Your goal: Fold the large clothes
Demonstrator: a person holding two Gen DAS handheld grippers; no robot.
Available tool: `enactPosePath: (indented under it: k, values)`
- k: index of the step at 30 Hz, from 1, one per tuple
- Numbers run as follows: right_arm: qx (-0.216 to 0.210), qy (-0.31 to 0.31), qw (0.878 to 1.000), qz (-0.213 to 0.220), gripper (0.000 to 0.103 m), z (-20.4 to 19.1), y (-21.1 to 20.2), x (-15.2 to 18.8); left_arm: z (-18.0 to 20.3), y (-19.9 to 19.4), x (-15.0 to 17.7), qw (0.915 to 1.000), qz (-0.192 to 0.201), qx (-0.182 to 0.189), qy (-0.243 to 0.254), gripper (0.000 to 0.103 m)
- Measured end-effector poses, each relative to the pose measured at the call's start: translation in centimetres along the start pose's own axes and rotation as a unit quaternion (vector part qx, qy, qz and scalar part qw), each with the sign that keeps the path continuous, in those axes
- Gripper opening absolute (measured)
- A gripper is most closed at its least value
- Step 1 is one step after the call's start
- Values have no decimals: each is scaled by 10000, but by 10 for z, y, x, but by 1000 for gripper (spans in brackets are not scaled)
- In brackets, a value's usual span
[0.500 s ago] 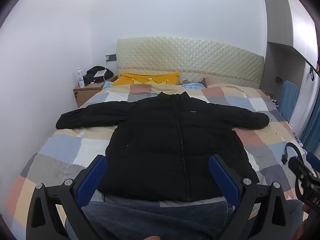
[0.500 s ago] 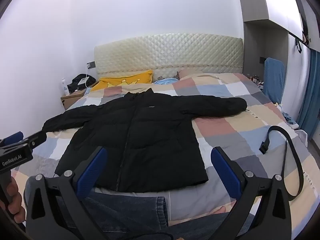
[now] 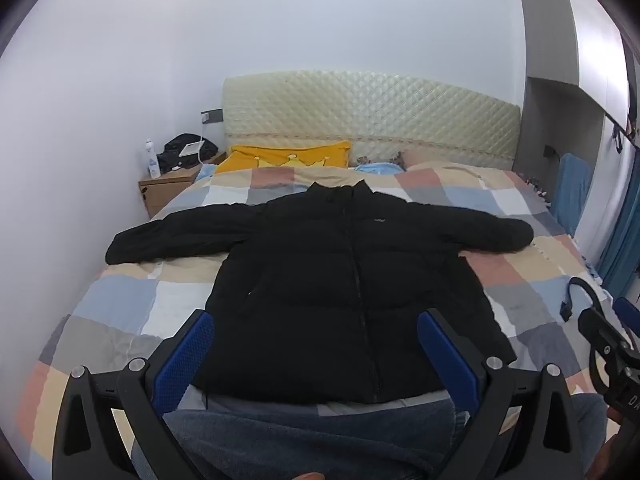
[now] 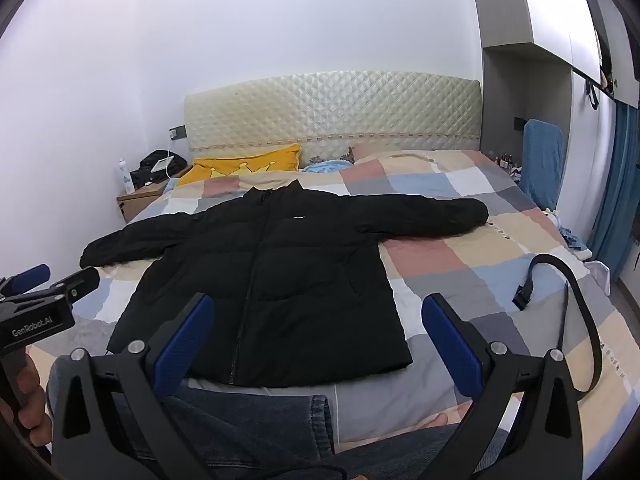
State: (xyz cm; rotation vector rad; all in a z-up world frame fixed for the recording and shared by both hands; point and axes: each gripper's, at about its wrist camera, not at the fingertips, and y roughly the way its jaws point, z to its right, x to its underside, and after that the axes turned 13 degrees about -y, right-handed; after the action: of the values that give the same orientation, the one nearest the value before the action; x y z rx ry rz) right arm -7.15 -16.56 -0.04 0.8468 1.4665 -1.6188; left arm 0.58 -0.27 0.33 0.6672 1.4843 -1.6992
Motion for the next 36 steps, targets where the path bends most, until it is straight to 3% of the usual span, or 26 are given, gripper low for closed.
enactPosePath:
  k: [36]
  values:
    - [56, -47, 9999, 85, 103, -2, 2, -4, -11, 3, -5, 9998, -49, -95, -187, 103]
